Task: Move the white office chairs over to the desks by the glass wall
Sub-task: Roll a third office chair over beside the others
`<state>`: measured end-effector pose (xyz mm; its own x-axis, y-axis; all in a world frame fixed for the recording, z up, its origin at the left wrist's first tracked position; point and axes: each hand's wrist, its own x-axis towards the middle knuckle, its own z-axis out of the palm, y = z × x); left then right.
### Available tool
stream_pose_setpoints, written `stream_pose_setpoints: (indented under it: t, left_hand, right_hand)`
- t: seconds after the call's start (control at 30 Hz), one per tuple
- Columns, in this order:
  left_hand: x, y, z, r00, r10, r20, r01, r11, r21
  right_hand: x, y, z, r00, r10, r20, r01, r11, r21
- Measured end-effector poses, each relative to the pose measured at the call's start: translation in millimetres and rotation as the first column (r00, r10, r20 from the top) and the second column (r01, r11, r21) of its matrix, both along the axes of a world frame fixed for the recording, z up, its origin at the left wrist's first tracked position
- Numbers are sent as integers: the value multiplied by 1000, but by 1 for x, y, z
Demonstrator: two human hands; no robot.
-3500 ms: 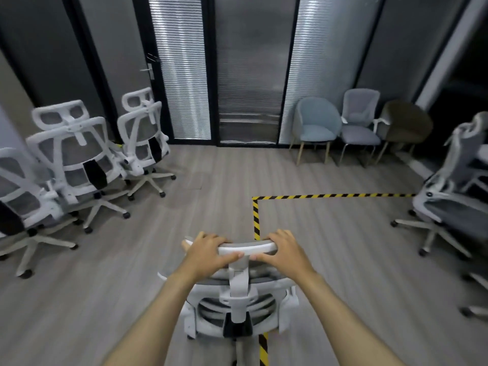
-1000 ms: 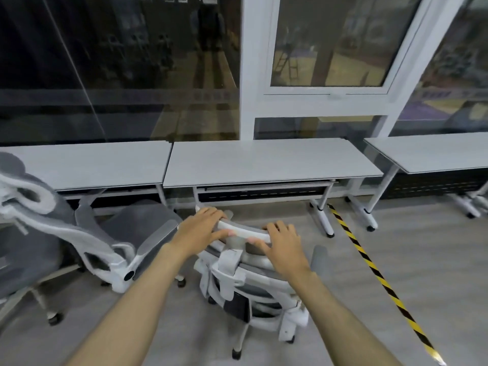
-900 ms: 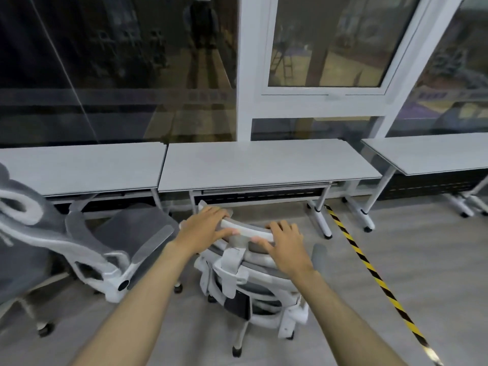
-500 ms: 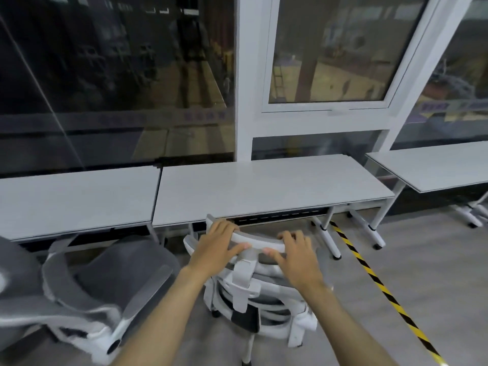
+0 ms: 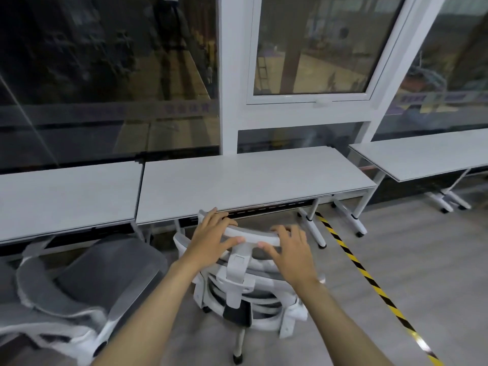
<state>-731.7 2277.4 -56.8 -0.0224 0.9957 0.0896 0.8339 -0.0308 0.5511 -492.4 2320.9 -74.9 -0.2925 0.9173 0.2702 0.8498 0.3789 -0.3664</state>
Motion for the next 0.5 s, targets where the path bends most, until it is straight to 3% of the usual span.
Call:
stream_pose_setpoints:
  t: [0.2,0.37,0.5]
  left_hand:
    - [27,-31,7,997,29,-77,-23,997,78]
    - [49,-79,18,993,71,-98,-57,989,137]
    - [75,-136,30,973,156,-169,-144,986,86]
  right_hand:
    - [15,-17,12,997,82,-2,-82,992,-98]
    - [41,-57,31,986,164,-32,-163,986,30]
    - [68,-97,44,971,241,-13,-241,971,-1]
